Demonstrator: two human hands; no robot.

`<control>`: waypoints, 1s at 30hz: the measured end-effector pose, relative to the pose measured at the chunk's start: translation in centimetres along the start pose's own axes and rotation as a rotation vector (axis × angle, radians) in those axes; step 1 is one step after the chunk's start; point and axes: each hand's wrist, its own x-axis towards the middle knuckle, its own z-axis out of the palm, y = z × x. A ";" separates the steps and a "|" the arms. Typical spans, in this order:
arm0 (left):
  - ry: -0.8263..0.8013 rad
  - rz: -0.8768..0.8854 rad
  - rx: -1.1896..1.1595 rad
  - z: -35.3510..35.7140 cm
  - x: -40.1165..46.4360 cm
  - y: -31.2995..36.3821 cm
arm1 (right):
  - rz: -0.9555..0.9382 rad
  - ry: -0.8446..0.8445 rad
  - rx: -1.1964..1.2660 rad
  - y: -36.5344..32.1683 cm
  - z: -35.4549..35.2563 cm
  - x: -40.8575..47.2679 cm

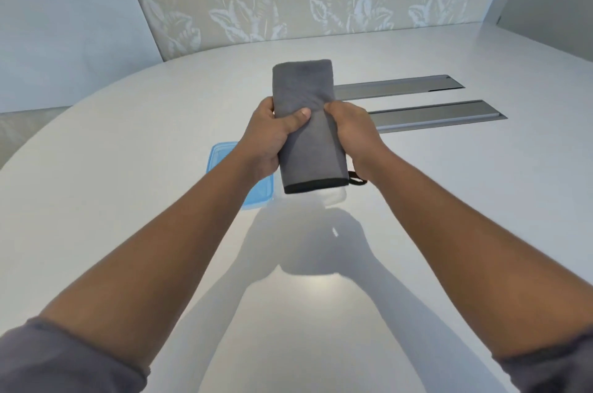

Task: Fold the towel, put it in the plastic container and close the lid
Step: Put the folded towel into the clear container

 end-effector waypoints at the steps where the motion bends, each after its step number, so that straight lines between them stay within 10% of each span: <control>1: 0.031 0.016 0.012 0.1 1.2 0.3 | -0.003 -0.009 -0.022 -0.3 -0.1 1.3; 11: 0.083 0.147 0.714 -0.3 8.6 -2.2 | 0.045 -0.025 -0.453 2.8 1.0 10.0; 18: -0.069 -0.077 1.288 0.3 9.7 -4.0 | 0.077 -0.130 -1.035 5.6 1.2 11.3; 30: -0.285 -0.292 1.776 1.9 11.9 -7.9 | 0.164 -0.200 -1.196 7.3 1.9 12.2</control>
